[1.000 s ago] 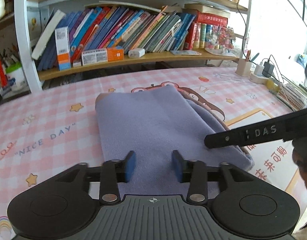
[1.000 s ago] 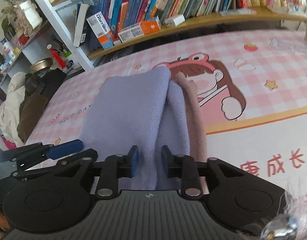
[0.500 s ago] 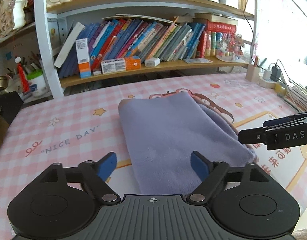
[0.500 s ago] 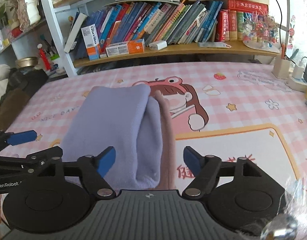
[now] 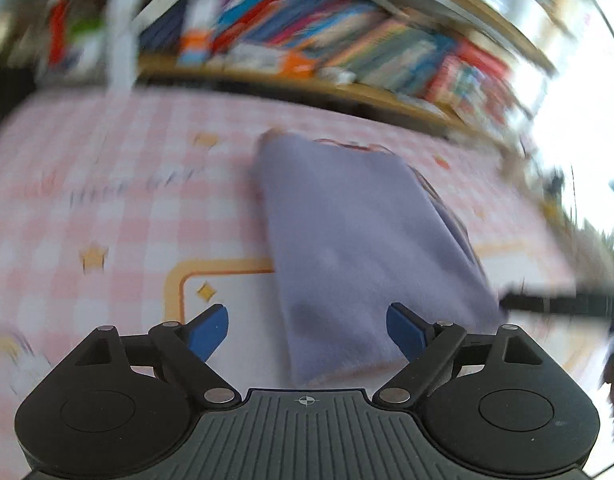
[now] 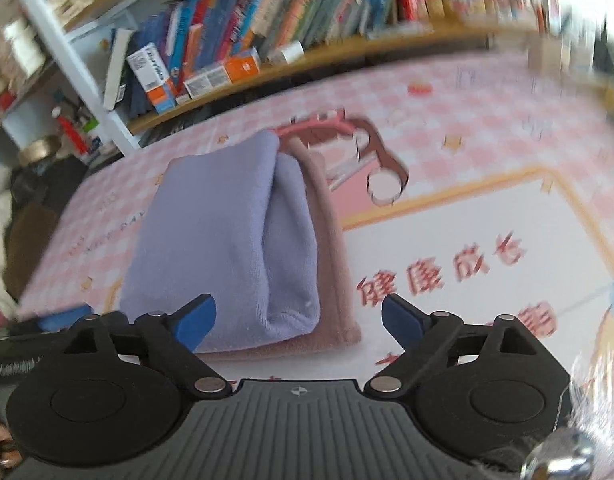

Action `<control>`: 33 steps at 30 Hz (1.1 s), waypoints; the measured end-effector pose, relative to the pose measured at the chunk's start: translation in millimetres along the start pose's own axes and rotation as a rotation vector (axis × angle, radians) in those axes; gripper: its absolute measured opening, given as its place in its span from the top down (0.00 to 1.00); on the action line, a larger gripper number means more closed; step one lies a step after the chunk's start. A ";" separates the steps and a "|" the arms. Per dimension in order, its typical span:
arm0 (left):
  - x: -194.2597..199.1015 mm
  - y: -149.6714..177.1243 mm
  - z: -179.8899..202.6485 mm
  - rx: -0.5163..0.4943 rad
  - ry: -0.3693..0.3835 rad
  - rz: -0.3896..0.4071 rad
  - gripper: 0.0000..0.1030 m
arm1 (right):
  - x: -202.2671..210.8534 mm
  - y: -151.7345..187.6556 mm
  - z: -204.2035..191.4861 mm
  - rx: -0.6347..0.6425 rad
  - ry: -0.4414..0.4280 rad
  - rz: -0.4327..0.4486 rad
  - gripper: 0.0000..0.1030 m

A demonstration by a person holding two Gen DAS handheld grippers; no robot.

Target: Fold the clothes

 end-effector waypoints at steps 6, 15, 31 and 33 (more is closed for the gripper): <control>-19.6 -9.7 -29.3 0.167 0.054 -0.036 0.14 | -19.0 -8.9 24.7 -0.184 -0.043 -0.076 0.13; -39.8 -15.2 -44.0 0.299 0.115 -0.060 0.16 | -38.9 -16.0 33.5 -0.281 -0.148 -0.145 0.16; -58.0 -23.5 -14.8 0.331 0.112 -0.059 0.53 | -65.7 -36.4 7.1 -0.163 -0.231 -0.177 0.63; -52.9 -25.8 -4.3 0.263 0.067 -0.042 0.56 | -51.8 -39.8 -15.5 0.012 -0.208 -0.116 0.68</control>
Point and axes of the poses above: each gripper's, at about its wrist camera, not at the fingertips, and x roughly against the way its jaws point, z to its right, y to its underside, the point moved 3 cm from there along -x, roughly the way its jaws point, and after that the axes turned 1 degree about -y, right-handed, at the moved point
